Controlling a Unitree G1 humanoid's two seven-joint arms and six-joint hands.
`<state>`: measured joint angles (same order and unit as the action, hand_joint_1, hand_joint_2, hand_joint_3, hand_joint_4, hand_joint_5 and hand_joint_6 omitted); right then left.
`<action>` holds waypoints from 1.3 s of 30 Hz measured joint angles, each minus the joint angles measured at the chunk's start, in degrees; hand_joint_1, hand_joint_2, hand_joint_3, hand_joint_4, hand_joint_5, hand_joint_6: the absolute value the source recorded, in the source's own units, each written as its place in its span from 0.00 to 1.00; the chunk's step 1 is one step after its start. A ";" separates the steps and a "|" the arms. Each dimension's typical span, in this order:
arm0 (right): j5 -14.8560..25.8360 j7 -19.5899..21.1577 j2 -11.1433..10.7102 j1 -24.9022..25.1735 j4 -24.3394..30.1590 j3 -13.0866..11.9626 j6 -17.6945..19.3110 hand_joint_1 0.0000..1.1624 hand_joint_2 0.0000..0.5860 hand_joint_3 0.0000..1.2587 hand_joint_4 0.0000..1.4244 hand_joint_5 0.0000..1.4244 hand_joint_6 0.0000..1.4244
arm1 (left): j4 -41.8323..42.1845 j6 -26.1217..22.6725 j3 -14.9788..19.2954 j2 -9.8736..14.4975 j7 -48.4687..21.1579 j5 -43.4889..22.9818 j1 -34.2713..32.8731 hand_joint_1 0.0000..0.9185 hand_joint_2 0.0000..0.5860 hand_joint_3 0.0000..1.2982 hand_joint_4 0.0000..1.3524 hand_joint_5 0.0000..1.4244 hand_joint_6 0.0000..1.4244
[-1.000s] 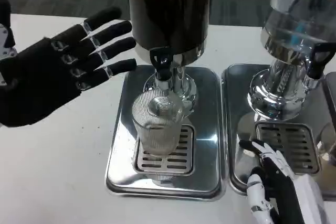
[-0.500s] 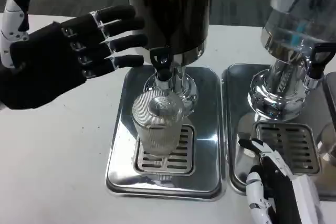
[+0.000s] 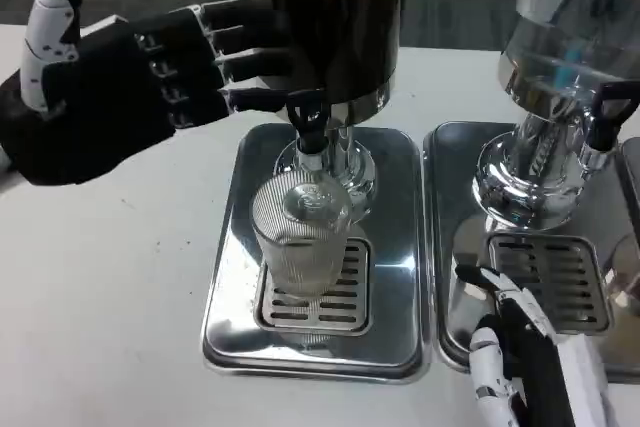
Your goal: Grasp the cup under the faucet to collect the drink, then remove the cup.
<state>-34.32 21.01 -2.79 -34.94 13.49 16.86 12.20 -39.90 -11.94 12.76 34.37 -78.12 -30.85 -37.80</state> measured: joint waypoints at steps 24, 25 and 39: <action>2.06 0.68 0.09 -0.05 -0.65 -0.46 0.03 0.00 0.99 0.21 0.11 0.07 0.03 | -0.30 7.99 -2.56 -6.60 3.30 4.70 -0.19 0.00 0.21 0.23 0.13 0.10 0.15; 2.12 0.69 0.10 -0.09 -0.67 -0.46 0.03 0.00 0.99 0.21 0.11 0.08 0.03 | -0.30 8.56 -2.56 -6.77 3.43 4.72 -0.19 0.00 0.21 0.23 0.13 0.10 0.15; 2.60 0.87 0.23 -1.24 -0.69 -0.74 0.05 0.00 0.98 0.21 0.12 0.08 0.03 | -0.32 16.03 -3.15 -8.71 4.41 6.90 -0.18 0.00 0.21 0.25 0.15 0.10 0.15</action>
<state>-31.72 21.88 -2.56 -36.18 12.81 16.12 12.25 -40.23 4.09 9.61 25.67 -73.71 -23.95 -37.97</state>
